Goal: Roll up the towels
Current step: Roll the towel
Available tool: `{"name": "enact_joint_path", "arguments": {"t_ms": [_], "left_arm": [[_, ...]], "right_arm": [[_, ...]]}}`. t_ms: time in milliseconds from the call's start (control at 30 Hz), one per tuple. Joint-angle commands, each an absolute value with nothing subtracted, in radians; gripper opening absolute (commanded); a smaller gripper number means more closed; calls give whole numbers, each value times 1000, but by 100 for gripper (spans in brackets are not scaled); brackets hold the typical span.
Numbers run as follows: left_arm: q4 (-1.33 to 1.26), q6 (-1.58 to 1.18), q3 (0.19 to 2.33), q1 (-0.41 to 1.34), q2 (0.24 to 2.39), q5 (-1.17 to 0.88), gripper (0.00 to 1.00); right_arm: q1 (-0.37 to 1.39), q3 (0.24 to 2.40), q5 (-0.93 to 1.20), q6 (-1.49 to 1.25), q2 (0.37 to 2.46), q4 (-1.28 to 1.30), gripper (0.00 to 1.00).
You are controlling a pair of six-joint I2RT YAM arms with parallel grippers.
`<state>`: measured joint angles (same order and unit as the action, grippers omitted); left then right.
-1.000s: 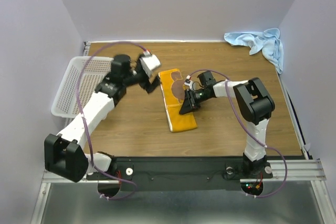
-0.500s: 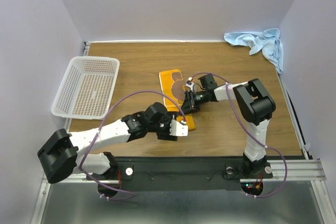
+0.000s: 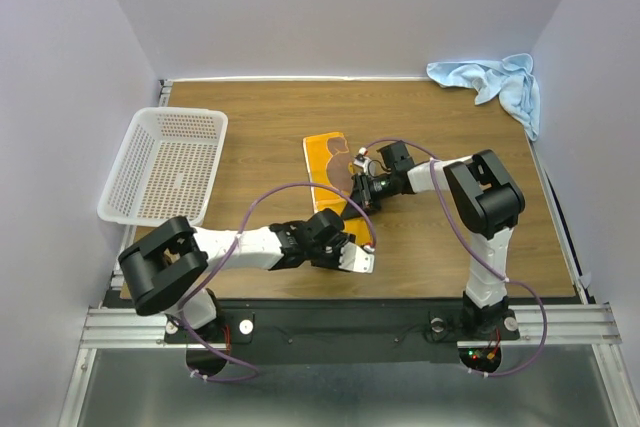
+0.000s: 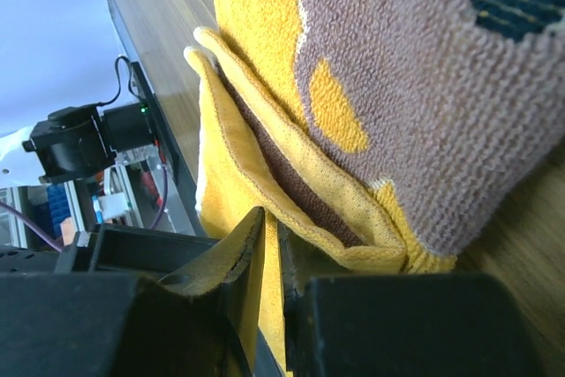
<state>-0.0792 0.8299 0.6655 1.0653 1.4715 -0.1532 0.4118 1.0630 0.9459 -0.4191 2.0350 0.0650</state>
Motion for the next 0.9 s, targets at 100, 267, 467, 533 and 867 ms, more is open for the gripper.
{"name": "enact_joint_path", "arguments": {"t_ms": [100, 267, 467, 533, 867], "left_arm": [[-77, 844, 724, 1074, 1502, -129, 21], [41, 838, 759, 1072, 1430, -225, 5], [210, 836, 839, 1028, 1434, -362, 0], [258, 824, 860, 1011, 1443, -391, 0], [391, 845, 1000, 916, 1492, -543, 0]], "right_arm": [[417, 1016, 876, -377, 2057, 71, 12], [417, 973, 917, -364, 1999, 71, 11], [419, 925, 994, -357, 1895, 75, 13], [419, 933, 989, -356, 1850, 77, 14], [399, 1084, 893, -334, 1813, 87, 21]]}}
